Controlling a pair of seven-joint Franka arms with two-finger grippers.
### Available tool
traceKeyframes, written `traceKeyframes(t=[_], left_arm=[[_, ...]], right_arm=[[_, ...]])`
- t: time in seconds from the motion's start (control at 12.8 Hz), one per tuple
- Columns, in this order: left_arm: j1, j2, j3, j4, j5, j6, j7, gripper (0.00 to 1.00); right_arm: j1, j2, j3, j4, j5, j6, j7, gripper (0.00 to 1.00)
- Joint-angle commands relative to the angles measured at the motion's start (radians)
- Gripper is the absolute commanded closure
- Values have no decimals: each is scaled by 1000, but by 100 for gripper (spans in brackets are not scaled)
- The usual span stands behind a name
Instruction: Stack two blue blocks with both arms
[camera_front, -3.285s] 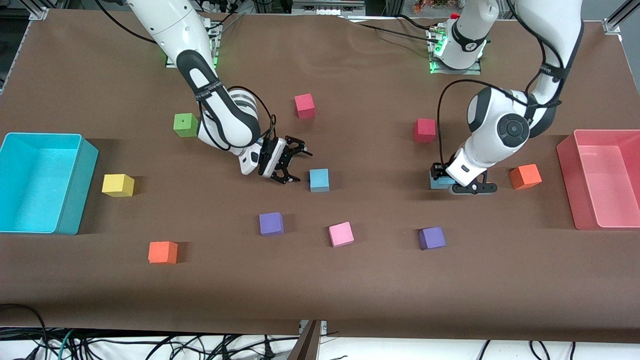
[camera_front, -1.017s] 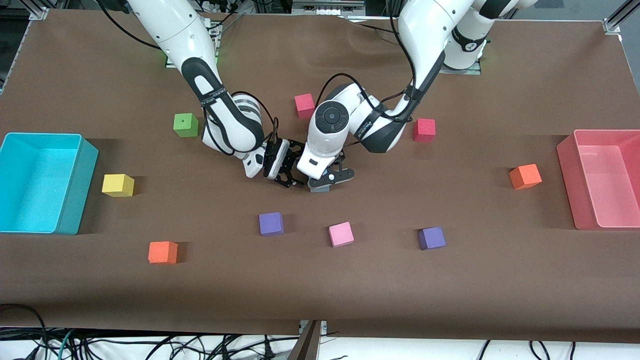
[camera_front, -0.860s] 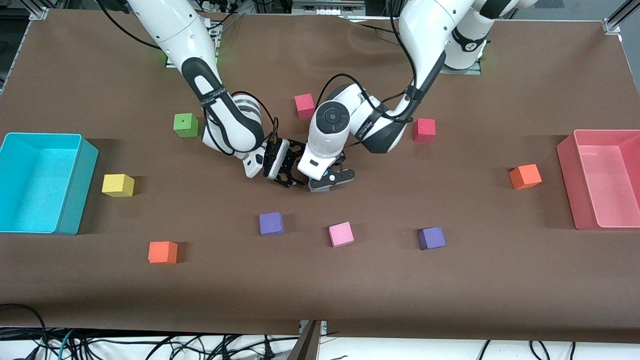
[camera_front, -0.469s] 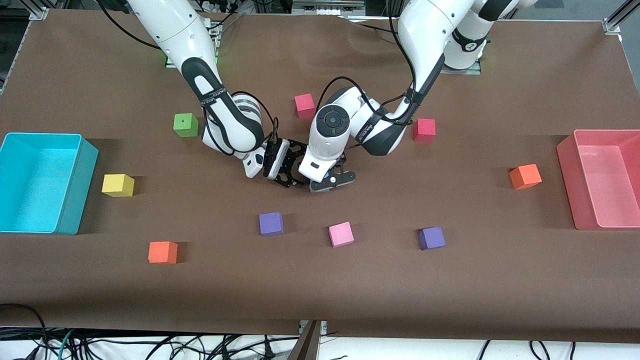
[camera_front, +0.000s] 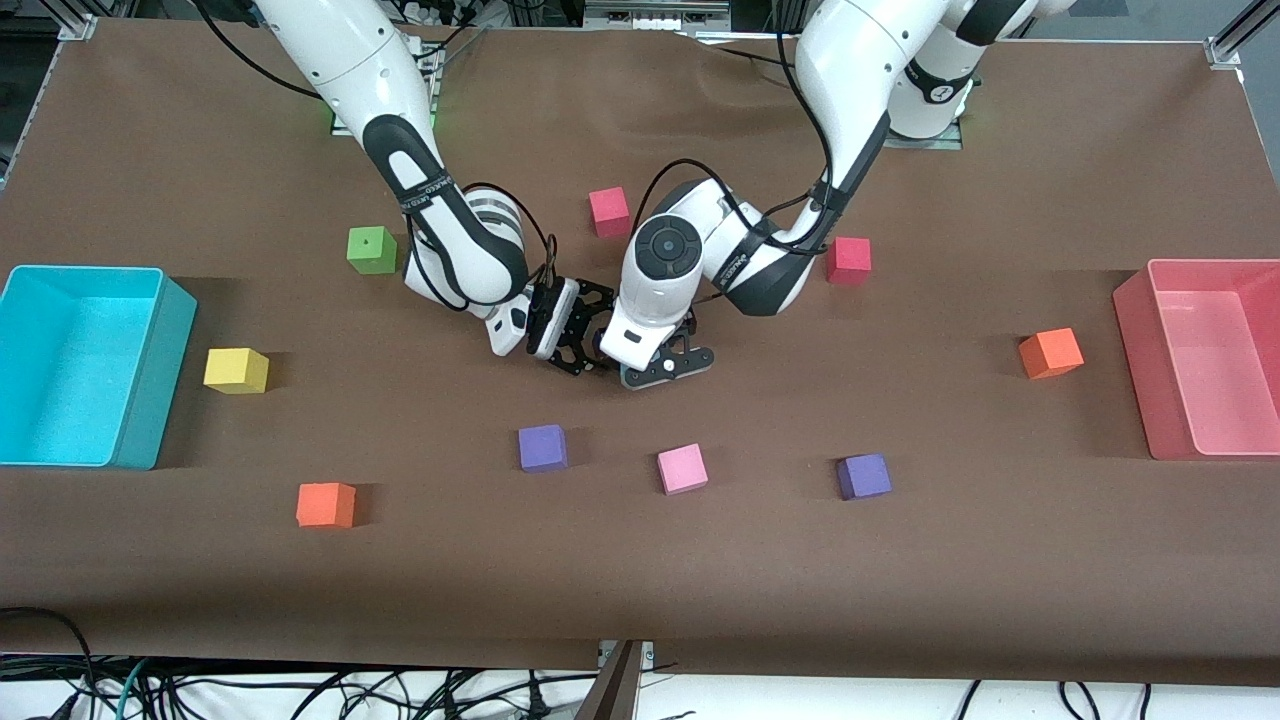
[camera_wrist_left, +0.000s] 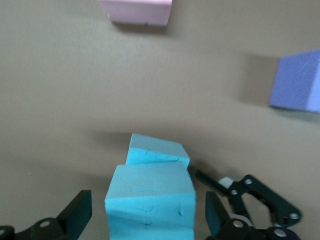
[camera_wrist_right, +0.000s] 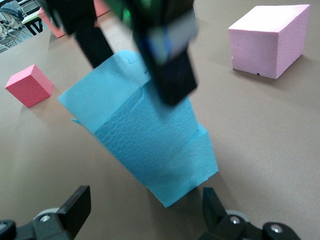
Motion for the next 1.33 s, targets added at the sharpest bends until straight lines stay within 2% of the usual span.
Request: traceKeyframes(t=[0.0,0.23,0.39,0.63,0.7,0.78,0.94,1.09,1.25], left_arm=[[46,-101,8,-5,25,-126,3,0],[199,-282,-30,-124,18,-217,103,0],[357,-415,-100,-228,16,-255,260,0],[497,-541,-101,-270,11,-398,538,0],[535,-586,-95,-291,11,-434,618,0],[563,-618,-75,-299,11,-479,699,0],[569,-661,12,-299,10,-559,831,0],[572,-687,72,-299,10,-596,928,0],[589,-700,105,-304,11,-622,994,0]], right_arm=[[7,-42,-4,-28,27,16,16,1],[0,-129,-7,-148,21,13,100,1],[-10,-193,-7,-230,16,9,185,1],[-11,-290,-6,-330,-14,1,345,1],[-14,-328,-6,-359,-62,-11,446,1],[-36,-368,-6,-382,-135,-45,573,1],[-88,-427,-6,-398,-305,-158,784,1],[-141,-473,-7,-398,-478,-233,960,1],[-206,-533,-7,-398,-737,-334,1176,1]])
